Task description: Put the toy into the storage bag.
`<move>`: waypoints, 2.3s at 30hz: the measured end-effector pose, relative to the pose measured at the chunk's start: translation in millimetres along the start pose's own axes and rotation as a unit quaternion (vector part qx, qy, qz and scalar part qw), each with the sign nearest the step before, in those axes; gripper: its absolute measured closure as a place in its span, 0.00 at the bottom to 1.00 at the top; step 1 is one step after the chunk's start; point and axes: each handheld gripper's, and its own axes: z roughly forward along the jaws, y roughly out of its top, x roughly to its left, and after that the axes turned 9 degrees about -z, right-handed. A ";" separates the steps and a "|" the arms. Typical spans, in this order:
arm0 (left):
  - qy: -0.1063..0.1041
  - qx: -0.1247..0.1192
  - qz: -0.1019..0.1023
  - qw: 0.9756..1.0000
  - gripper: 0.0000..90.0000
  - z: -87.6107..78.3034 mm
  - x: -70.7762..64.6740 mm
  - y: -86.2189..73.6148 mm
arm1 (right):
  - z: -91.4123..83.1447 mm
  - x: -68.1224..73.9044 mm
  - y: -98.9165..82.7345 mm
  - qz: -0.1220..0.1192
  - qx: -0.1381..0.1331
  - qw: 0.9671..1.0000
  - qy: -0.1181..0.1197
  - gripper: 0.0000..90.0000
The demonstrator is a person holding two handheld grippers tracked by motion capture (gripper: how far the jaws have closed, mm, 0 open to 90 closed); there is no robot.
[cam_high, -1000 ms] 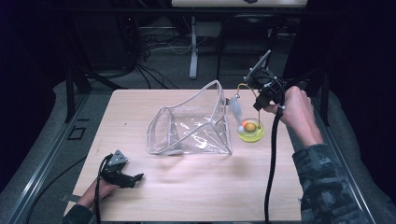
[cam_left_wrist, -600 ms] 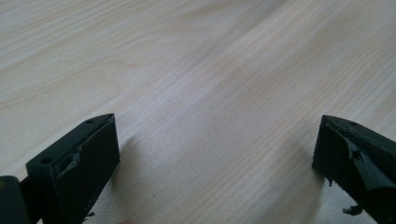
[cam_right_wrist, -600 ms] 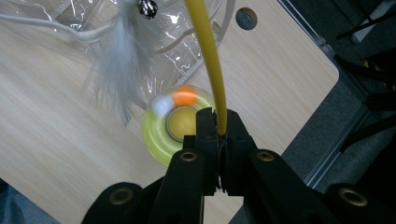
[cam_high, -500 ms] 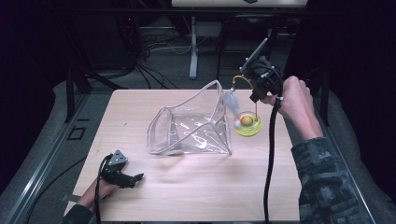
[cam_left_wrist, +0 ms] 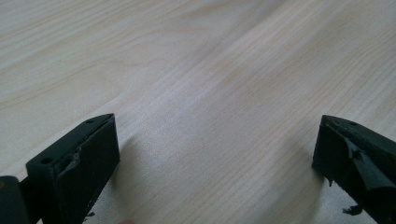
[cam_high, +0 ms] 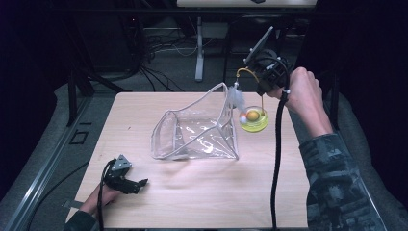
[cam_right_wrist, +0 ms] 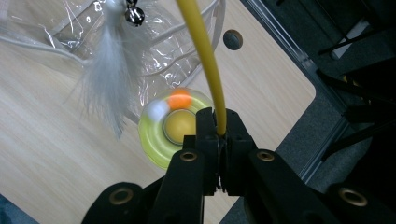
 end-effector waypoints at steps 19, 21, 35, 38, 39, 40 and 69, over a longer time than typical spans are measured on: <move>0.000 0.000 0.000 1.000 0.00 0.0 0.1 0.0 | -23.3 0.0 27.0 -0.017 -0.009 1.000 -0.019 0.97; 0.000 0.000 0.000 1.000 0.00 0.0 0.1 0.0 | -24.9 1.4 30.0 -0.015 -0.015 1.000 -0.021 0.97; -0.001 0.000 0.000 1.000 0.00 0.0 0.1 0.0 | -37.0 7.7 52.6 -0.031 -0.032 0.998 -0.039 0.97; -0.001 0.001 0.002 1.000 0.00 0.0 0.5 0.2 | -37.6 9.4 57.6 -0.031 -0.038 0.998 -0.040 0.97; -0.002 0.001 0.002 1.000 0.00 0.0 0.5 0.2 | -38.1 9.8 59.8 -0.033 -0.038 0.998 -0.041 0.97; -0.002 0.001 0.003 1.000 0.00 0.0 0.6 0.2 | -38.0 10.4 61.1 -0.032 -0.040 0.998 -0.041 0.97; -0.003 0.001 0.003 1.000 0.00 0.1 0.5 0.3 | -20.8 35.4 104.4 -0.046 -0.070 0.996 -0.040 0.97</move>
